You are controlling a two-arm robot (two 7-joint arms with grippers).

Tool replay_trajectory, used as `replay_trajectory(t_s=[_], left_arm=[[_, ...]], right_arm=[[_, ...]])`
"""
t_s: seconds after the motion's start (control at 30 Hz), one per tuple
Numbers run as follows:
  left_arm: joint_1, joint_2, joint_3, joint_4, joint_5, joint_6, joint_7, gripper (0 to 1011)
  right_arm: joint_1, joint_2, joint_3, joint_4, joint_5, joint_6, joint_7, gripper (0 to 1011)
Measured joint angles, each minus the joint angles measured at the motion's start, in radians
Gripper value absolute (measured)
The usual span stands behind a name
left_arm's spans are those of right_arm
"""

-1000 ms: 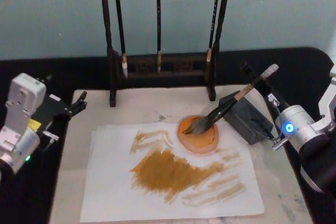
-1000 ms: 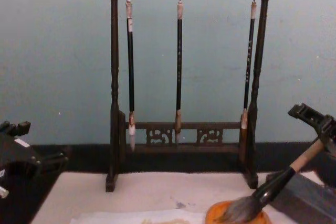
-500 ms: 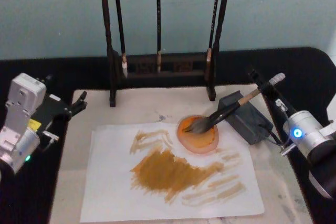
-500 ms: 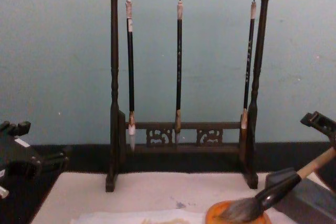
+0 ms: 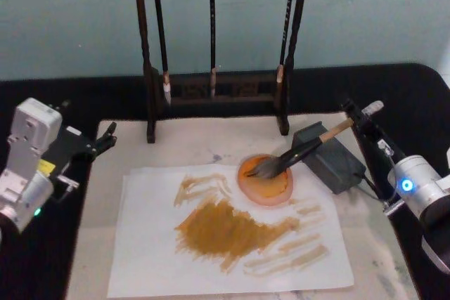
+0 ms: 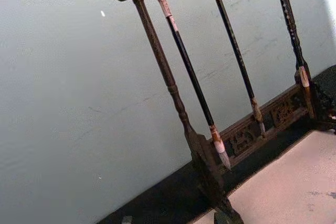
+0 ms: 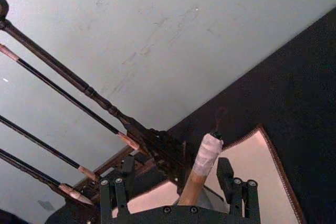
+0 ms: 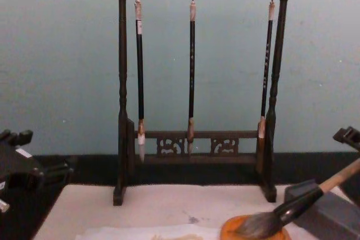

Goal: Pick up the brush from the inkstone, write on the paper, then place the brush back to its original position.

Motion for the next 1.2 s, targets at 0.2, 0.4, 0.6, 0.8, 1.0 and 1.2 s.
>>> replay_trajectory(t_s=[0.2, 0.4, 0.6, 0.8, 1.0, 1.2], left_arm=[[0.000, 0.000, 0.000, 0.000, 0.000, 0.000, 0.000, 1010], [0.000, 0.000, 0.000, 0.000, 0.000, 0.000, 0.000, 1010], [0.000, 0.000, 0.000, 0.000, 0.000, 0.000, 0.000, 1009], [0.000, 0.000, 0.000, 0.000, 0.000, 0.000, 0.000, 1010], [0.000, 0.000, 0.000, 0.000, 0.000, 0.000, 0.000, 1010], [0.000, 0.000, 0.000, 0.000, 0.000, 0.000, 0.000, 1010]], right_arm=[[-0.026, 0.019, -0.002, -0.036, 0.014, 0.006, -0.021, 1000], [-0.075, 0.046, 0.002, -0.100, 0.029, 0.005, -0.048, 1000], [-0.125, 0.074, 0.009, -0.162, 0.028, -0.011, -0.076, 1000], [-0.181, 0.104, 0.024, -0.230, -0.014, -0.043, -0.109, 1000], [-0.202, 0.120, 0.033, -0.269, -0.088, -0.076, -0.117, 1000], [-0.195, 0.133, 0.011, -0.286, -0.214, -0.126, -0.114, 1000]])
